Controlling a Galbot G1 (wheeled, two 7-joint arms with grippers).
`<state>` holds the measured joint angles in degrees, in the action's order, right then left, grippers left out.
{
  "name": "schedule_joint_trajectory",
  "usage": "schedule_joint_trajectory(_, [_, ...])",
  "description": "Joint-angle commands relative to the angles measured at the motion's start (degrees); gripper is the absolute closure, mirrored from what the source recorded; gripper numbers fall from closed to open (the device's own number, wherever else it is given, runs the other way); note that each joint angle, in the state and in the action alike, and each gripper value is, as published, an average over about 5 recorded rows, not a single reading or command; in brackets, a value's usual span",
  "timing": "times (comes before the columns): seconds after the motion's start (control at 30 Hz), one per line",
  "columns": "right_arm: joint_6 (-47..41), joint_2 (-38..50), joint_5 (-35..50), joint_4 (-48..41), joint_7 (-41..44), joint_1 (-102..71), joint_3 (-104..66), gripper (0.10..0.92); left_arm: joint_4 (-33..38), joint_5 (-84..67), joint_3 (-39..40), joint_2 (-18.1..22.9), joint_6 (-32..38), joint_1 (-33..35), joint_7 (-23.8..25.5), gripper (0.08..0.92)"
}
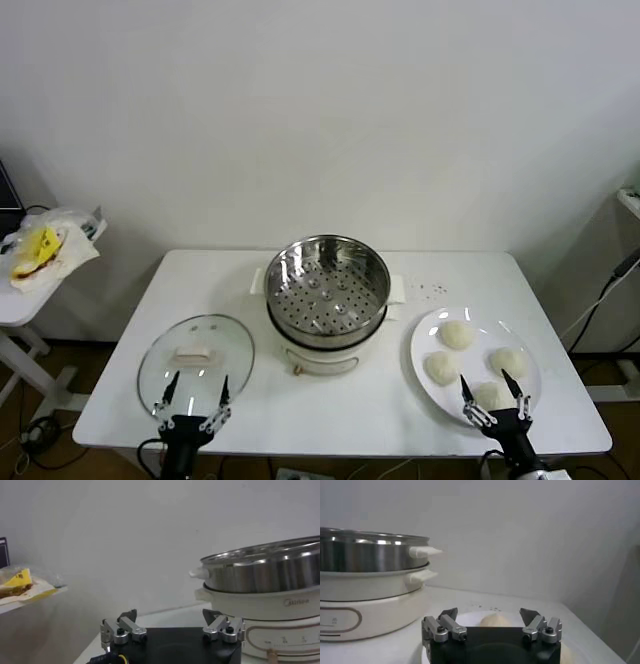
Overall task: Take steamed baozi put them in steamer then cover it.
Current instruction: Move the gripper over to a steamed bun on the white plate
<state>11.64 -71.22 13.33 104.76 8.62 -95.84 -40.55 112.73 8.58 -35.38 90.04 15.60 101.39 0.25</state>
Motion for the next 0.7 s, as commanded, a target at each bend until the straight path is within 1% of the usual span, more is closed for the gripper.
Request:
schedule_joint_trajectory(0.03, [-8.02,6.95,-4.16,0.22,5.56,4.79,-3.41,0.203,0.07,0.66,-0.02,-0.34,0.55,0.04,-1.32,0.177])
schedule_joint_trajectory(0.07, [-9.32,8.29,-4.23,0.04,6.6,5.54,-3.58,0.203,0.06,0.68,-0.01,-0.42,0.53,0.04,-1.4,0.177])
schedule_joint_trajectory(0.2, [-17.73,22.23,-4.65,-3.55,16.89,12.81,-2.34,0.203,-0.1,0.78,0.24,-1.01,0.36,-0.02,-2.32,0.177])
schedule_joint_trajectory(0.3, [-21.19,33.32,-5.8,-8.09,26.58,18.54,1.03,0.203,-0.31,0.81,0.4,-1.24,0.32,-0.26,-3.08,0.177])
schedule_joint_trajectory(0.4, [-22.95,42.55,-8.93,-12.14,36.81,24.21,5.04,0.203,-0.44,0.76,0.5,-1.44,0.39,-0.49,-3.45,0.177])
schedule_joint_trajectory(0.5, [-23.14,48.0,-11.35,-15.75,44.09,32.58,12.4,0.203,-0.75,0.6,0.62,-1.68,0.39,-0.81,-3.7,0.177])
schedule_joint_trajectory(0.7, [-21.41,51.89,-17.1,-22.37,53.56,57.73,37.21,0.203,-1.58,0.47,0.66,-1.96,0.13,-1.82,-3.85,0.177])
